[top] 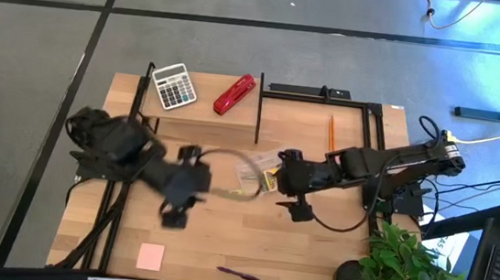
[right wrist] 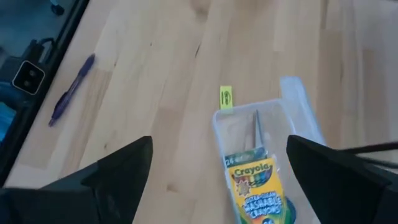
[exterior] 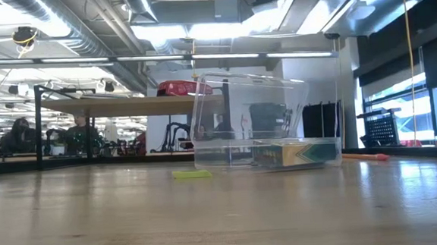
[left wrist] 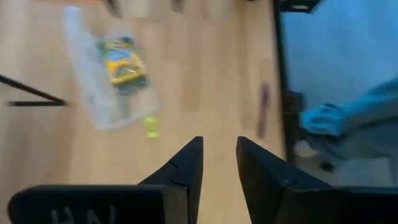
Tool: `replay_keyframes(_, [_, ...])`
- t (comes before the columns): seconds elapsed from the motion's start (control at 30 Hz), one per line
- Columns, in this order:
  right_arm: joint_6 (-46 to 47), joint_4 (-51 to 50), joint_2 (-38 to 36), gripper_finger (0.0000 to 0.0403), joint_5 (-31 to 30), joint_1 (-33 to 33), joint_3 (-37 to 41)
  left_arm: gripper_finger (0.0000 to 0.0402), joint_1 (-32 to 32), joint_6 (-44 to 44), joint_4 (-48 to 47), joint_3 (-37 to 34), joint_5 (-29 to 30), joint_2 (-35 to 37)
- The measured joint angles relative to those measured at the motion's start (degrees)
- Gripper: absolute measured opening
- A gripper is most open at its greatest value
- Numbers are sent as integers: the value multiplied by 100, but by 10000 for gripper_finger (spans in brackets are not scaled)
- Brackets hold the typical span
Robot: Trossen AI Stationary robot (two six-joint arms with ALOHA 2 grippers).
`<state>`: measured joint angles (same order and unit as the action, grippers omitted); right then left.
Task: Pack school essentials
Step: Put the pink sticky note into the supply box
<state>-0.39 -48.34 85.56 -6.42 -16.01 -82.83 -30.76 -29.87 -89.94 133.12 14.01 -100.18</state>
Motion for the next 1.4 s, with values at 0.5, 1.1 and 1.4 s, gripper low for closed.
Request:
replay_keyframes(0.5, [-915, 85, 0, 369, 215, 2, -39, 89, -1593, -2810, -4, -1670, 92, -4])
replay_keyframes(1.1, [-1190, 153, 0, 369, 954, 2, -37, 89, -2697, -3139, 1378, -3466, -576, -7])
replay_keyframes(1.4, [-1192, 171, 2, 369, 952, 4, -37, 89, -2944, -3897, 1819, -3720, -576, -7])
